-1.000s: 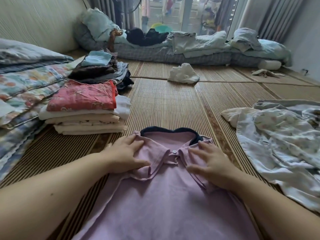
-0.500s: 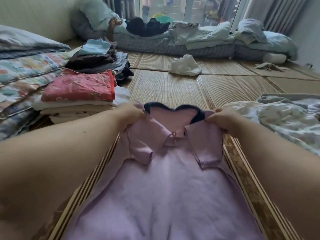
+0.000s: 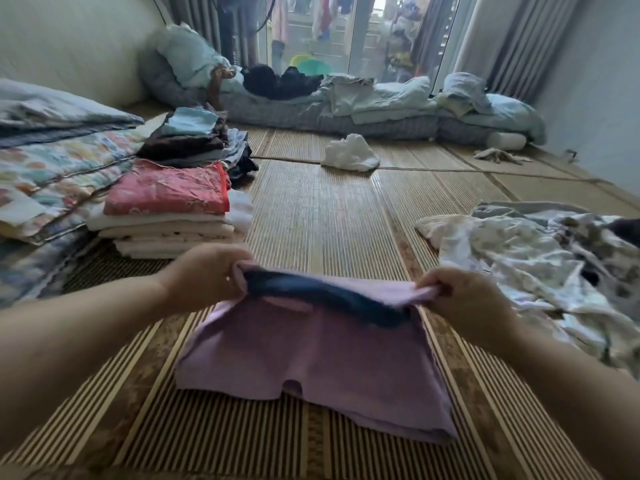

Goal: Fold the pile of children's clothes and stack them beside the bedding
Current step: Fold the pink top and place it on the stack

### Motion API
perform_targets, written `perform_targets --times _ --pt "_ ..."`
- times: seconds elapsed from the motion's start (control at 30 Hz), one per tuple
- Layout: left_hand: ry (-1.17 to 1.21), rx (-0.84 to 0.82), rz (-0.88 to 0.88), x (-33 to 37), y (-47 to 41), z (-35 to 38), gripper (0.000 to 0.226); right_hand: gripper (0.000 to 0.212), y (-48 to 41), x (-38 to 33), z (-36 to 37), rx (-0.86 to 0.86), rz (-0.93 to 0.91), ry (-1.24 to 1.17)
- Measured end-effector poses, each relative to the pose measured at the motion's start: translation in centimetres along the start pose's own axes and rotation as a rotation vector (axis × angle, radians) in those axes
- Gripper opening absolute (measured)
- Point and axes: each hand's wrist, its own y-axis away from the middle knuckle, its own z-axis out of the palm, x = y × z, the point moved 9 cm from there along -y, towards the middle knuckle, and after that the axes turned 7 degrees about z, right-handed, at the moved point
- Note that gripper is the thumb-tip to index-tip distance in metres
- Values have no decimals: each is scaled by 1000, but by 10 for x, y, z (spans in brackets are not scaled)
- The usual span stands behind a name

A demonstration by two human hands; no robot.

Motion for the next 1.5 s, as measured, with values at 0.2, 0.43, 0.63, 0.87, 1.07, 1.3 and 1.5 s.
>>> perform_targets --times 0.2,0.43,0.63,0.87,1.07,1.3,1.5 --pt "-261 -302 287 30 52 35 5 44 81 3 35 -265 99 114" --pt "-237 -603 259 -1 96 71 59 55 116 -13 80 -486 231 249" --pt "-529 -533 307 28 96 70 74 60 62 23 107 -580 312 523" --pt "-272 -645 534 146 101 103 59 51 -12 25 91 -403 240 595" --pt "-157 -609 534 121 80 90 81 32 36 -31 63 -165 -194 321" --pt "-368 -647 615 61 111 104 92 99 153 -23 107 -768 -217 488" --pt "-335 -372 713 82 117 90 53 82 168 -24 118 -725 -234 678"
